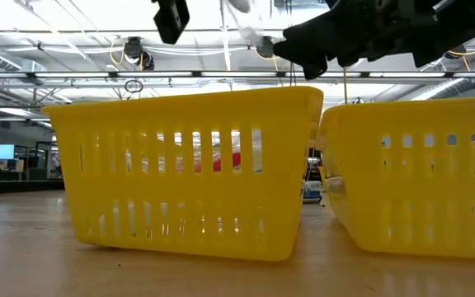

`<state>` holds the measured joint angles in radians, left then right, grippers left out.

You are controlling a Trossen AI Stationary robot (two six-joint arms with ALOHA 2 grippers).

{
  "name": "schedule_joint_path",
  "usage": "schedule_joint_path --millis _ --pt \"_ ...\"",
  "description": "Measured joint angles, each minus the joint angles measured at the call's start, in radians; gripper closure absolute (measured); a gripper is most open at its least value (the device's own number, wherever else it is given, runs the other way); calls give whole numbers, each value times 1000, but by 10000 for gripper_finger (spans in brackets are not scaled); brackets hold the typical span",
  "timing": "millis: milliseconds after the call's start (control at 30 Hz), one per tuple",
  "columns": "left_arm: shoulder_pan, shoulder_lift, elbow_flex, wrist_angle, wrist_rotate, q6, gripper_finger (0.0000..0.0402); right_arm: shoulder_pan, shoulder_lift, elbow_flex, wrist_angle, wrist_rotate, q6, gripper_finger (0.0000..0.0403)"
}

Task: Pick & Place Travel size toiletries
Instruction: Put the right white and blue toothbrush into the bottom left yellow bin

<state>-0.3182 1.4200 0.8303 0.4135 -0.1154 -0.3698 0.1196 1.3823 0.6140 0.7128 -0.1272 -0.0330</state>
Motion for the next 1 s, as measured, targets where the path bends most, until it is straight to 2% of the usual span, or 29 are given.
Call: schedule_joint_path --millis 200,500,700,1000 --pt "-52 45 0 -92 81 -141 388 -10 0 0 27 0 -42 212" --pt "-58 199 -2 -81 230 -256 387 -29 0 0 36 0 -32 222" --pt "-47 257 0 -37 357 -310 390 -29 0 -1 21 0 -32 224" --pt "-28 262 -1 -34 341 -263 354 -29 0 -1 9 0 -33 226"
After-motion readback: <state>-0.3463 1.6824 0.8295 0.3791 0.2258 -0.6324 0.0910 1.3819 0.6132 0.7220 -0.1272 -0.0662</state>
